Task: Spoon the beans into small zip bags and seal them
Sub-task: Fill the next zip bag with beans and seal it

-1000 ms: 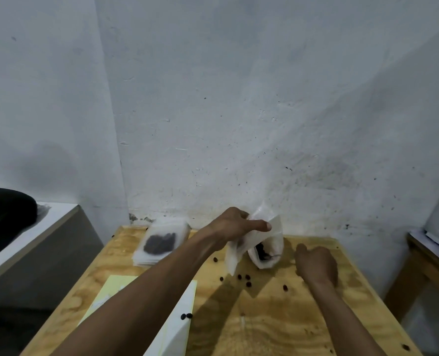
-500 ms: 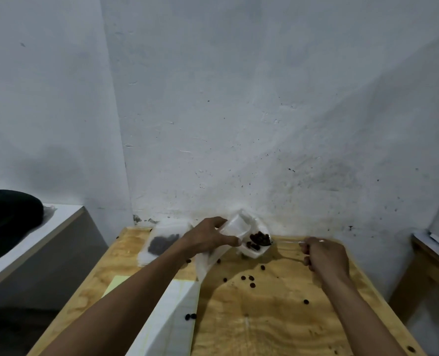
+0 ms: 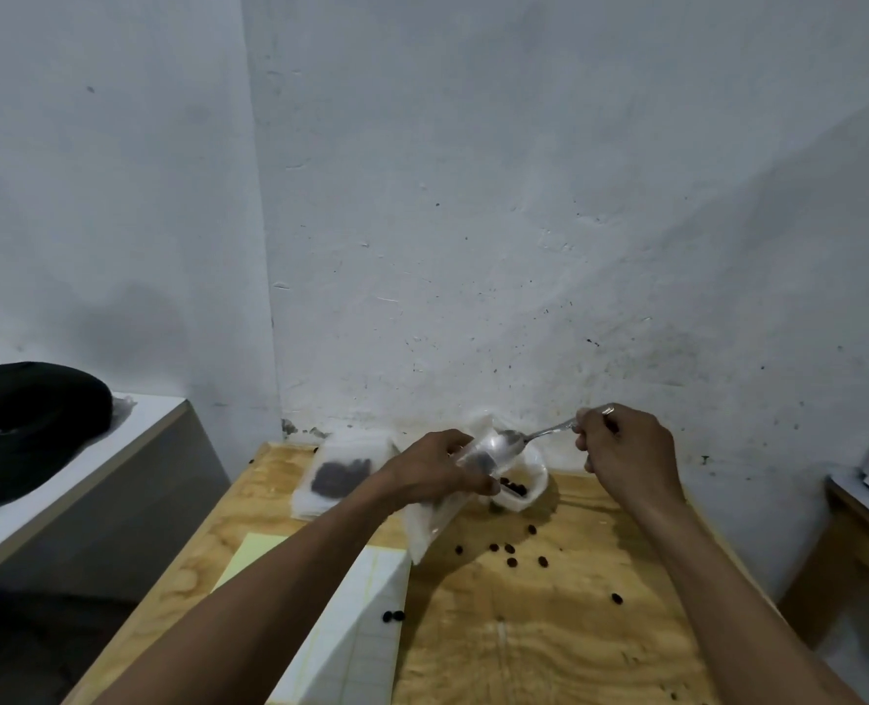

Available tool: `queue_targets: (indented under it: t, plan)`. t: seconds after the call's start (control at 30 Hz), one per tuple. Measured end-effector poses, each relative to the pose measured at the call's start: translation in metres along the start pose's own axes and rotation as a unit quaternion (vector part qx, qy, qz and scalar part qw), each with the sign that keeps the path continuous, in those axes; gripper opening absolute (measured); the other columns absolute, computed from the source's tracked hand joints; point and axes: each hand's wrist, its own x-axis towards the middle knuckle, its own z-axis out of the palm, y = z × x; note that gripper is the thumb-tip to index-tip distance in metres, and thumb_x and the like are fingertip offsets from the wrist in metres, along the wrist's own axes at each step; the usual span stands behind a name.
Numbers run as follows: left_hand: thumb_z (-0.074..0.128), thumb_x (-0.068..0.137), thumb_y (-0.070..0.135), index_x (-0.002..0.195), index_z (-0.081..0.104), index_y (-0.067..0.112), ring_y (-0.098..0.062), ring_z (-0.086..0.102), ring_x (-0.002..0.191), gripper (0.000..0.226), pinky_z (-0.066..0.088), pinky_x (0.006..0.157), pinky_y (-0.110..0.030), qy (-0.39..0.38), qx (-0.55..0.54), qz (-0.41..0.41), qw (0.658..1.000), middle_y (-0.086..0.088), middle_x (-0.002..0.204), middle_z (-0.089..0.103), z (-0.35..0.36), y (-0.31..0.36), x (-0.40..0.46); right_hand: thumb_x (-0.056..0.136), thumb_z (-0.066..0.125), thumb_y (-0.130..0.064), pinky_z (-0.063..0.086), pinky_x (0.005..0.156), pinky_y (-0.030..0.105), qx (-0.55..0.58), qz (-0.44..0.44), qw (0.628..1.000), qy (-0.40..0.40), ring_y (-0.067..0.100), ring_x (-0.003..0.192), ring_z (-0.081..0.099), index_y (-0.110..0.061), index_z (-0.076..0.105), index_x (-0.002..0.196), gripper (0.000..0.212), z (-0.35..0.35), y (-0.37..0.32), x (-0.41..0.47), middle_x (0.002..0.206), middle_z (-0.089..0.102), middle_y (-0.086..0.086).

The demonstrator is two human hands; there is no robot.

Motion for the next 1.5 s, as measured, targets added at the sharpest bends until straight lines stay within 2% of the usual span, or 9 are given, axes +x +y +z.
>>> queue_targets:
  t: [0.2, 0.37, 0.47, 0.53, 0.63, 0.8, 1.0, 1.37, 1.5]
  plan:
    - [0.083, 0.077, 0.043, 0.126, 0.062, 0.024, -0.011, 0.062, 0.101, 0.057, 0.050, 0.078, -0.025, 0.003, -0.097, -0.038, 0.995, 0.005, 0.116, 0.065, 0.002, 0.004, 0.003, 0.100, 0.050, -0.025, 0.056, 0.062, 0.041, -0.069, -0.045, 0.993, 0.081, 0.025, 0.062, 0.064, -0.016, 0.075, 0.092, 0.027, -0.012, 0.005, 0.005, 0.069, 0.070, 0.005]
    - [0.083, 0.067, 0.057, 0.127, 0.063, 0.018, -0.022, 0.061, 0.110, 0.074, 0.052, 0.097, -0.039, -0.022, -0.137, -0.097, 0.986, -0.003, 0.123, 0.064, 0.017, 0.007, 0.016, 0.103, 0.049, -0.030, 0.037, 0.046, 0.025, -0.186, -0.050, 0.981, 0.039, 0.016, 0.054, 0.056, -0.018, 0.074, 0.096, 0.028, 0.007, 0.028, -0.010, 0.064, 0.064, -0.001]
    - [0.085, 0.066, 0.055, 0.110, 0.066, 0.011, -0.024, 0.061, 0.102, 0.065, 0.047, 0.080, -0.034, -0.012, -0.122, -0.146, 0.982, -0.009, 0.115, 0.063, 0.028, 0.012, 0.024, 0.104, 0.042, -0.034, 0.048, 0.056, 0.030, -0.263, -0.055, 0.963, 0.012, 0.026, 0.070, 0.067, -0.018, 0.071, 0.098, 0.034, 0.021, 0.040, -0.017, 0.078, 0.071, 0.002]
    - [0.086, 0.068, 0.051, 0.091, 0.064, 0.005, -0.024, 0.061, 0.088, 0.056, 0.045, 0.073, -0.033, 0.005, -0.133, -0.156, 0.979, -0.002, 0.090, 0.053, 0.033, 0.015, 0.028, 0.105, 0.037, -0.035, 0.048, 0.061, 0.031, -0.305, -0.045, 0.951, -0.002, 0.028, 0.079, 0.068, -0.016, 0.068, 0.098, 0.037, 0.027, 0.040, -0.019, 0.087, 0.072, 0.004]
    - [0.086, 0.070, 0.046, 0.092, 0.065, 0.001, -0.028, 0.062, 0.089, 0.054, 0.047, 0.079, -0.035, 0.029, -0.158, -0.148, 0.976, 0.006, 0.095, 0.044, 0.035, 0.018, 0.038, 0.104, 0.038, -0.030, 0.042, 0.061, 0.030, -0.327, 0.000, 0.945, -0.004, 0.032, 0.080, 0.067, -0.010, 0.062, 0.087, 0.036, 0.030, 0.040, -0.020, 0.088, 0.070, 0.009]
    - [0.090, 0.065, 0.040, 0.091, 0.076, 0.007, -0.022, 0.067, 0.098, 0.044, 0.054, 0.097, -0.039, -0.004, -0.183, -0.081, 0.980, -0.003, 0.102, 0.074, 0.035, 0.035, 0.040, 0.098, 0.052, -0.028, 0.040, 0.056, 0.029, -0.239, 0.158, 0.957, 0.033, 0.029, 0.063, 0.057, -0.010, 0.051, 0.062, 0.041, 0.026, 0.060, -0.013, 0.064, 0.055, 0.007]
    - [0.090, 0.046, 0.052, 0.097, 0.079, 0.008, -0.024, 0.066, 0.107, 0.068, 0.052, 0.096, -0.040, -0.015, -0.168, -0.078, 0.983, -0.007, 0.113, 0.074, 0.031, 0.033, 0.042, 0.096, 0.052, -0.019, 0.048, 0.057, 0.032, -0.003, 0.319, 0.947, 0.030, 0.028, 0.050, 0.058, -0.001, 0.070, 0.064, 0.041, 0.033, 0.084, -0.016, 0.054, 0.067, 0.011]
    - [0.089, 0.048, 0.057, 0.104, 0.074, 0.008, -0.028, 0.067, 0.105, 0.076, 0.054, 0.100, -0.046, 0.020, -0.173, -0.123, 0.977, -0.008, 0.112, 0.072, 0.015, 0.005, 0.027, 0.095, 0.055, -0.009, 0.042, 0.052, 0.030, 0.138, 0.318, 0.937, 0.035, 0.022, 0.051, 0.056, 0.000, 0.074, 0.073, 0.030, 0.039, 0.076, -0.028, 0.067, 0.071, 0.013]
    - [0.086, 0.070, 0.045, 0.109, 0.072, 0.013, -0.025, 0.068, 0.102, 0.053, 0.054, 0.098, -0.043, 0.013, -0.143, -0.089, 0.986, -0.006, 0.109, 0.073, 0.010, 0.004, 0.017, 0.093, 0.057, -0.011, 0.042, 0.050, 0.029, 0.127, 0.289, 0.948, 0.046, 0.021, 0.049, 0.056, -0.003, 0.074, 0.070, 0.030, 0.026, 0.064, -0.024, 0.063, 0.071, 0.009]
